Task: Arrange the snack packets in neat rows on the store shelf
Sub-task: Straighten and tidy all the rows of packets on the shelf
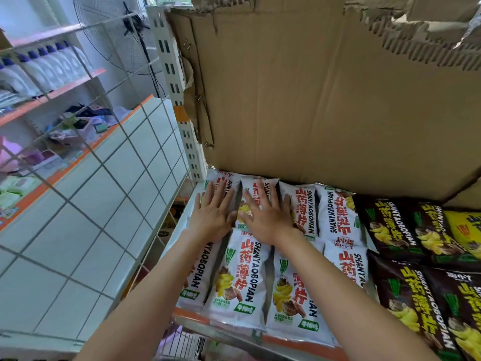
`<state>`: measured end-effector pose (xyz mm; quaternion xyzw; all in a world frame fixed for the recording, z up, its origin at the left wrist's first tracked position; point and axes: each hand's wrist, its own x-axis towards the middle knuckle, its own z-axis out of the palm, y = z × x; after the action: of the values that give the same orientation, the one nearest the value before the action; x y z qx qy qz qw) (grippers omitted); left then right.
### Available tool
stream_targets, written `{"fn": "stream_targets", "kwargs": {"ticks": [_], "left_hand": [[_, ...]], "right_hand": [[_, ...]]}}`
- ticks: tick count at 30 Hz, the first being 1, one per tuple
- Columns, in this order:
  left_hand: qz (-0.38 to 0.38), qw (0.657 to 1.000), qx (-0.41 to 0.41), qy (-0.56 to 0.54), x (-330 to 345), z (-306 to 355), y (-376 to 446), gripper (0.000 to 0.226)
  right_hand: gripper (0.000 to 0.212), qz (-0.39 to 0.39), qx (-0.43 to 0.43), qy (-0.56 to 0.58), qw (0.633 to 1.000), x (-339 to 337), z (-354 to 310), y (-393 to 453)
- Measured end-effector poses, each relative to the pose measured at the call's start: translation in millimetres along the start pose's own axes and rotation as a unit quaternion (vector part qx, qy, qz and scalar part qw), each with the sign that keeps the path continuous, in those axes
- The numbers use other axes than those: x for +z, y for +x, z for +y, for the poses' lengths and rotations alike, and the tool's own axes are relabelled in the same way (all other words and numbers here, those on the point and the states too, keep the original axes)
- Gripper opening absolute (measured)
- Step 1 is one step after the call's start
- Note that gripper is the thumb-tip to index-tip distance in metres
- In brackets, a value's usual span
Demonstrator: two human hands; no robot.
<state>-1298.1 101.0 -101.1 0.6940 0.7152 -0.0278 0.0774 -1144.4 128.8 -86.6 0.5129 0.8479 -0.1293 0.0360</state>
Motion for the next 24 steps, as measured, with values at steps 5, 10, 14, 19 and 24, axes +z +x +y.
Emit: {"fn": "stream_targets", "kwargs": {"ticks": [5, 10, 14, 19, 24], "left_hand": [[-0.063, 0.998, -0.009, 0.008, -6.0, -1.7, 12.3, 0.063], [0.107, 0.993, 0.001, -0.041, -12.9, -6.9, 23.8, 0.055], [0.01, 1.0, -0.024, -0.016, -7.8, 0.0, 30.9, 0.058], [-0.085, 0.995, -0.053, -0.028, -31.0, 12.6, 40.5, 0.055], [0.04, 0.994, 0.083, -0.055, -20.1, 52.1, 23.8, 0.061]], "right_hand": [[0.059, -0.021, 0.038, 0.013, 0.999, -3.3, -3.4, 6.1], [0.053, 0.049, 0.063, 0.006, 0.997, -13.5, 5.8, 8.3], [0.06, 0.036, 0.102, 0.019, 0.994, 2.9, 10.1, 10.9], [0.052, -0.032, 0.071, 0.062, 0.995, -17.1, 22.5, 11.4], [0.053, 0.066, 0.122, -0.002, 0.99, -14.2, 61.3, -25.5]]}}
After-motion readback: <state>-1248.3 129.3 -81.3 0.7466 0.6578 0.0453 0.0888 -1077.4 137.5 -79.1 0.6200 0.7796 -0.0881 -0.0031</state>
